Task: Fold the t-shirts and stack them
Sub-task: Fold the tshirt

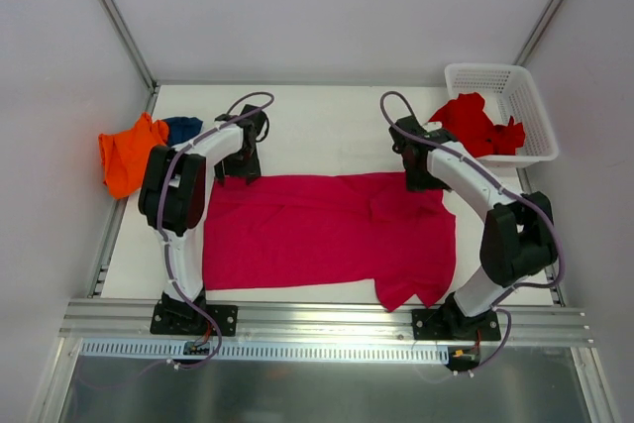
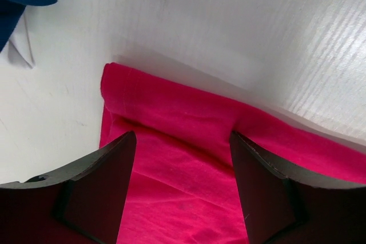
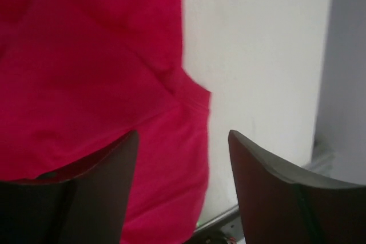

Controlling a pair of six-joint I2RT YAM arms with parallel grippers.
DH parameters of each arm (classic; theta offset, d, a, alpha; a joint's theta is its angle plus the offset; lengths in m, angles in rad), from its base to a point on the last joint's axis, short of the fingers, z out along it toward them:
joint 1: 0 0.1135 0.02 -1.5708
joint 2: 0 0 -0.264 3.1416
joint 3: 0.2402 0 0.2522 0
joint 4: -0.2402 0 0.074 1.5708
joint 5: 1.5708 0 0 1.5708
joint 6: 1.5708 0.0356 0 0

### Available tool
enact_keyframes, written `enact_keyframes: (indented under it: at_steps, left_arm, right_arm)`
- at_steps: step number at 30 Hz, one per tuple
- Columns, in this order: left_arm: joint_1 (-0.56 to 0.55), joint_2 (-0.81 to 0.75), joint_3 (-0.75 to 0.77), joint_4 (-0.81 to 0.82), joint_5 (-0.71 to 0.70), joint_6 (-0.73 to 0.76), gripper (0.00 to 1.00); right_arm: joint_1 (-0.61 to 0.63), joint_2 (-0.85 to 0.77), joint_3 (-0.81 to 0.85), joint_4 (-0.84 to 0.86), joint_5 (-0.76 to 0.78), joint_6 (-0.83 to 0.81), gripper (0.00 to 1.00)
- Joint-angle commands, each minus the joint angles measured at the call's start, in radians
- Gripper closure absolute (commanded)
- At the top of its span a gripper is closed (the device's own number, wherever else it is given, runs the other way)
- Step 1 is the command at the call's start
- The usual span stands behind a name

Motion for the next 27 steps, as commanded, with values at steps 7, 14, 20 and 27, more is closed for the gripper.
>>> enact_keyframes:
  at_steps: [7, 14, 20, 27]
  left_arm:
    - [-0.001, -0.083, -0.041, -0.030, -0.075, 0.006, 0.33]
    - [-0.001, -0.068, -0.014, -0.032, -0.086, 0.018, 0.38]
    - [0.004, -0.008, 0.049, -0.030, -0.012, 0.027, 0.38]
    - [0.037, 0.078, 0.156, -0.035, 0.057, 0.056, 0.39]
  right_arm:
    - [-0.007, 0.132, 0.056, 0.211, -0.469, -0.098, 1.00]
    - [-0.019, 0.274, 0.105, 0.238, -0.552, -0.091, 1.00]
    - [-0.061, 0.378, 0.199, 0.232, -0.627, -0.075, 1.00]
    - [-0.102, 0.496, 0.374, 0.140, -0.627, -0.093, 1.00]
